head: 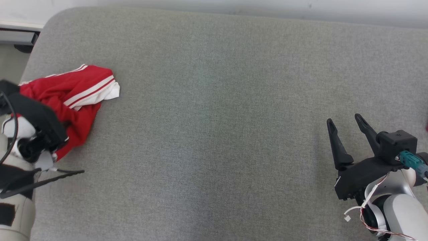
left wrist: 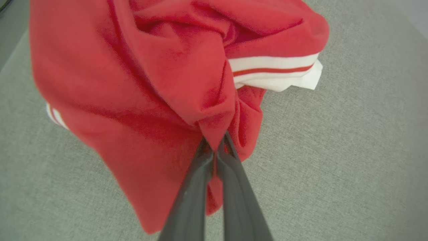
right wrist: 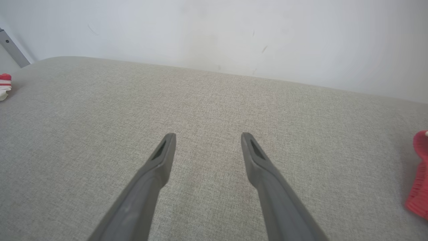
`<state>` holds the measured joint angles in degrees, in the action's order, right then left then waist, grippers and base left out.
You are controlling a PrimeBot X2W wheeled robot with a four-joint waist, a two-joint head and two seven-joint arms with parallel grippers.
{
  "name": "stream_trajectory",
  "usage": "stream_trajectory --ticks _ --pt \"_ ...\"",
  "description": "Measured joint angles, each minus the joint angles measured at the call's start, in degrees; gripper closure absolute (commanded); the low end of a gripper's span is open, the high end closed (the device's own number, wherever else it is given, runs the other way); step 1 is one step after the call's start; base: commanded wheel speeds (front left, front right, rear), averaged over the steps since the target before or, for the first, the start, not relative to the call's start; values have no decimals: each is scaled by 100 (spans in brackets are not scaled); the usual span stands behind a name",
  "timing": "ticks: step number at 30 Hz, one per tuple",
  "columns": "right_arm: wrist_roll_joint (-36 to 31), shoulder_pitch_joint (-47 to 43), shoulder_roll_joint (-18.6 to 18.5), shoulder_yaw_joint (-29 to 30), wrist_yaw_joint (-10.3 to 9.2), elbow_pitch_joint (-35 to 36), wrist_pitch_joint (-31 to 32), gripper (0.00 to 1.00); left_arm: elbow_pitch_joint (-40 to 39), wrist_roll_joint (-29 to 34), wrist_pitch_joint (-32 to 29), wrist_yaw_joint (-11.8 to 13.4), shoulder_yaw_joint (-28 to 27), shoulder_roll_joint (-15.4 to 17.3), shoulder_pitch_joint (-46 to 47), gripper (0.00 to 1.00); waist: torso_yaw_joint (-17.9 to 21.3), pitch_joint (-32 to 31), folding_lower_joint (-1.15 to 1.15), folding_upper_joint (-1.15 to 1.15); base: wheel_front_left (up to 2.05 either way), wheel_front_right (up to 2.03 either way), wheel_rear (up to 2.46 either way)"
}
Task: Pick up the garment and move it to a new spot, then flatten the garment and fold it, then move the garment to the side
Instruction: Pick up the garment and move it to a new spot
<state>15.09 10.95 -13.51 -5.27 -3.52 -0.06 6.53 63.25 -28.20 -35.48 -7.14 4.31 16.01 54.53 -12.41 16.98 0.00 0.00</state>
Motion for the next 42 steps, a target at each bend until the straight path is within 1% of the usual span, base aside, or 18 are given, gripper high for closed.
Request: stream_trajectory --ticks 2,4,7,11,14,22,27,31,35,39,41,42 --pt "2 -1 16 0 0 -45 -8 0 -220 -123 25 0 135 -45 22 100 -9 -63 0 0 0 0 0" --pt "4 -2 21 1 0 -129 -47 0 -381 -359 41 0 147 -168 117 100 -17 -136 0 0 0 0 0" --pt "33 -9 57 1 1 -209 -78 0 -737 -517 55 0 415 -272 213 100 -30 -258 0 0 0 0 0" --pt "99 -10 153 -60 52 -330 -134 0 -1227 -680 78 0 808 -211 220 100 -23 -428 0 0 0 0 0" --pt "108 -18 209 -86 58 -374 -166 0 -1658 -976 81 0 1077 -191 201 100 17 -544 0 0 0 0 0" --pt "202 -175 336 -125 68 -523 -283 0 -2757 -1648 123 0 1720 -230 -270 100 329 -712 0 1 0 0 0" --pt "250 -233 369 -94 75 -576 -368 0 -3456 -1891 182 0 2175 -254 -506 100 584 -788 0 0 0 0 0" --pt "269 -287 375 -41 75 -603 -448 0 -4007 -2030 266 0 2577 -410 -734 100 786 -846 0 0 0 0 0" --pt "350 -499 369 82 69 -665 -533 0 -4392 -2068 434 0 2934 -626 -1031 100 947 -907 0 0 0 0 0" --pt "425 -649 367 183 49 -660 -609 0 -4792 -2104 557 0 3301 -845 -1403 100 1008 -965 0 0 0 0 0" --pt "431 -702 371 186 47 -653 -655 0 -4967 -2189 633 0 3473 -914 -1607 100 1009 -974 1 1 0 0 0" --pt "431 -702 371 186 47 -653 -655 0 -4967 -2189 633 0 3473 -914 -1607 100 1009 -974 1 1 0 0 0"
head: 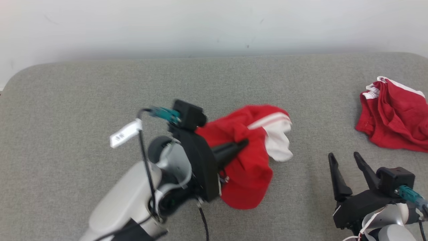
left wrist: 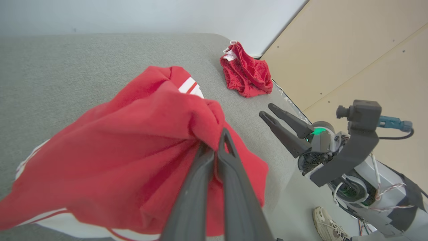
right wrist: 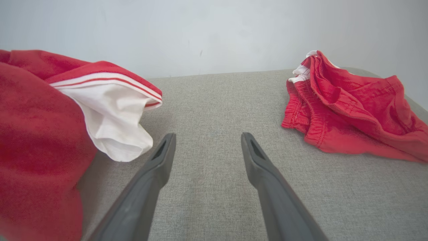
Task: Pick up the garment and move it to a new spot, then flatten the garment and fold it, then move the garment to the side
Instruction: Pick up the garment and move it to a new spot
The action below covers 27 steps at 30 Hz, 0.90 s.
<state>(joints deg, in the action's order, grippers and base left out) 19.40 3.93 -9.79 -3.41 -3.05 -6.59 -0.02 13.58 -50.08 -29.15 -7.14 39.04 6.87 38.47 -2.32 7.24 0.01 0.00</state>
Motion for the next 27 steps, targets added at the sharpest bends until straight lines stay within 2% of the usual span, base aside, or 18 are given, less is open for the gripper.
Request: stream_trajectory --ticks 1,5,6,11,19,20,21,22,27 --pt "22 -38 0 52 -9 38 -12 0 -101 10 9 0 253 -22 -119 100 -19 1 0 0 0 0 0" --pt "25 -69 3 78 -47 71 -52 0 -181 38 132 0 441 -110 -313 100 -59 12 0 0 0 0 0" --pt "25 -66 15 52 -47 74 -52 0 -87 267 155 0 613 -81 -383 100 -67 21 0 0 0 0 0" --pt "24 4 52 -8 -47 91 -58 0 361 542 366 0 902 7 -683 100 -69 58 -1 0 0 0 0" --pt "24 10 52 -27 -47 77 -78 0 957 549 634 0 1224 -64 -1129 100 -64 110 -1 0 0 0 0" --pt "24 12 52 -24 -47 66 -85 0 982 534 719 0 1211 -97 -1128 97 -65 108 -1 0 0 0 0" --pt "24 10 49 -15 -47 49 -104 0 1016 536 793 0 1206 -138 -1120 32 -70 101 -1 0 0 0 0" --pt "25 9 47 -1 -47 36 -107 0 1050 542 856 0 1200 -176 -1118 0 -80 92 -1 0 0 0 0" --pt "25 5 43 25 -47 -32 -113 0 1121 634 1230 0 1104 -221 -1094 0 -146 27 -1 0 0 0 0"
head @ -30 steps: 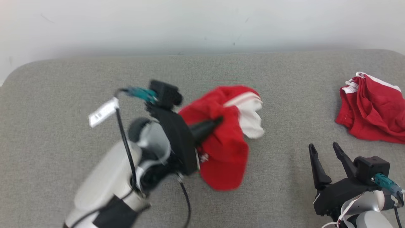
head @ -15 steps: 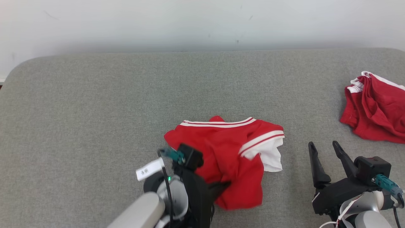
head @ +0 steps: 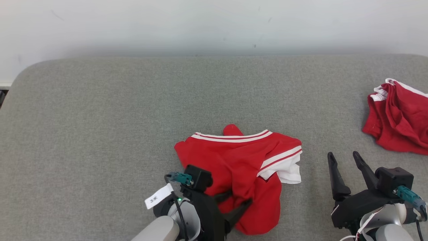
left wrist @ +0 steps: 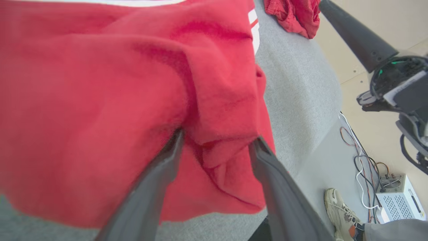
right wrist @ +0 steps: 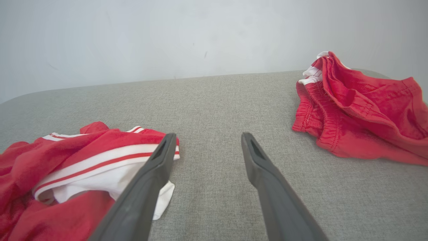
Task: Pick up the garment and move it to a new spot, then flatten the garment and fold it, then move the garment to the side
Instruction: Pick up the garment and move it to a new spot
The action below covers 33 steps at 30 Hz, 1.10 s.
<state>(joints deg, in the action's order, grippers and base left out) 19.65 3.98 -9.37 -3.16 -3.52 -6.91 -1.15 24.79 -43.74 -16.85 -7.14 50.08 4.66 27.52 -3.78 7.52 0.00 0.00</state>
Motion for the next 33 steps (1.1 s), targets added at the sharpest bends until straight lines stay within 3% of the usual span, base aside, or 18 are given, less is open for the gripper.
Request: stream_trajectory --ticks 5,10,17,22,33 --pt "23 -7 2 4 0 -75 -52 0 -186 120 408 15 -129 43 -18 0 -52 -115 0 0 0 0 0" --pt "55 -160 14 21 0 -155 -89 0 -458 260 809 233 -301 190 -182 0 -117 -272 0 0 0 0 0" --pt "120 -413 36 66 1 -203 -146 0 -755 681 1293 792 -503 670 -616 0 -209 -491 1 0 0 0 0" --pt "152 -489 52 77 7 -196 -190 0 -1058 932 1858 1227 -792 832 -765 0 -277 -591 0 0 0 0 0" --pt "153 -518 74 67 9 -116 -191 0 -1324 1348 2399 1404 -1095 1171 -1460 0 -320 -621 0 0 0 0 0"
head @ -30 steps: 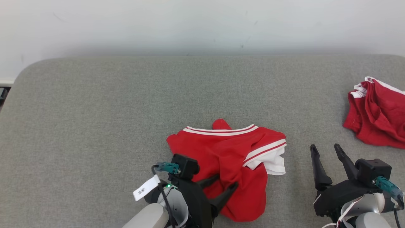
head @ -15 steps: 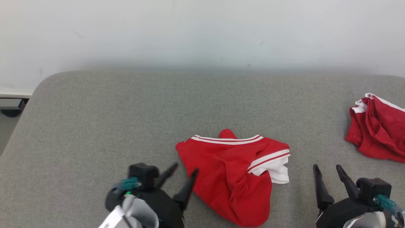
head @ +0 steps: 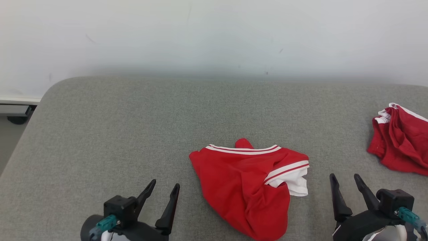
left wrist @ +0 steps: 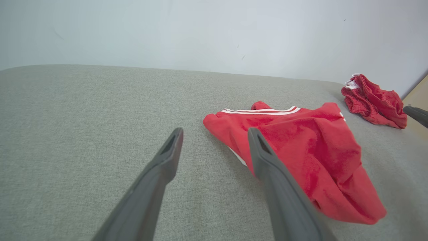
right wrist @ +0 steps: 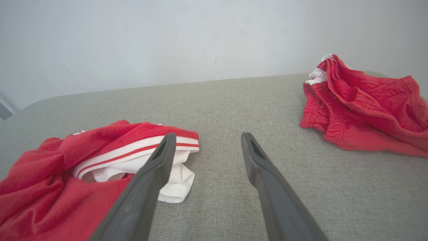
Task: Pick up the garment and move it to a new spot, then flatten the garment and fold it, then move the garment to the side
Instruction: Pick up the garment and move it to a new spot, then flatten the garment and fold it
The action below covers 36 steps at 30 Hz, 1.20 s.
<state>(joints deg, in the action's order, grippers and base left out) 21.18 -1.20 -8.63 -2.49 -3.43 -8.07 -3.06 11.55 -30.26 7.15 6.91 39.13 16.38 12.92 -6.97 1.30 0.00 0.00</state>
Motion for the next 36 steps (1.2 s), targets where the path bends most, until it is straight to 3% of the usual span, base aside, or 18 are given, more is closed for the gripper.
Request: stream_trajectory --ticks 4,11,22,36 --pt "1 -81 12 1 0 33 0 0 -65 85 167 15 -223 4 -203 0 -5 35 0 0 0 0 0" --pt "35 -102 1 69 -9 89 -5 0 -34 258 404 22 -1105 -74 -566 0 -55 81 0 0 0 0 0" --pt "43 89 -47 -54 53 82 119 0 -31 555 457 22 -1464 -319 -602 0 -205 147 -1 0 0 0 0" --pt "78 1393 -442 -635 471 -761 1719 0 -149 766 436 22 -1451 -591 -637 0 -533 233 -1 0 0 0 0"
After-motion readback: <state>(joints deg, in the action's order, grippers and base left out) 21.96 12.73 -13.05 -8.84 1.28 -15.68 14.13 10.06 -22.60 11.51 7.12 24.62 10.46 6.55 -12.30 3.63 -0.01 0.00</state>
